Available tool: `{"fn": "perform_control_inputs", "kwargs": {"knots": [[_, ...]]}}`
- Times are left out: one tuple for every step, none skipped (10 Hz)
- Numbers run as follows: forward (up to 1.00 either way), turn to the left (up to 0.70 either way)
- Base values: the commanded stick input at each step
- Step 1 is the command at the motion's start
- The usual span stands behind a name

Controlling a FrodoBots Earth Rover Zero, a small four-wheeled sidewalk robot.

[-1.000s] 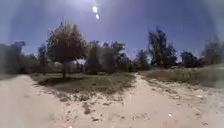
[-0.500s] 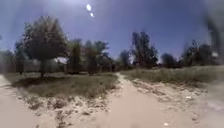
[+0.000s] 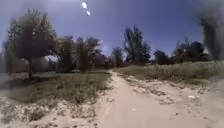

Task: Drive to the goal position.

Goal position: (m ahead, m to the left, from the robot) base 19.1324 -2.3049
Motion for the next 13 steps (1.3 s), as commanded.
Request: {"fn": "perform_control_inputs", "kwargs": {"knots": [[0.85,0.23],[0.85,0.34],[0.85,0.34],[0.85,0.34],[0.85,0.15],[0.85,0.0],[0.85,0.0],[0.85,0.0],[0.85,0.0],[0.85,0.0],[0.85,0.0],[0.85,0.0],[0.85,0.0]]}}
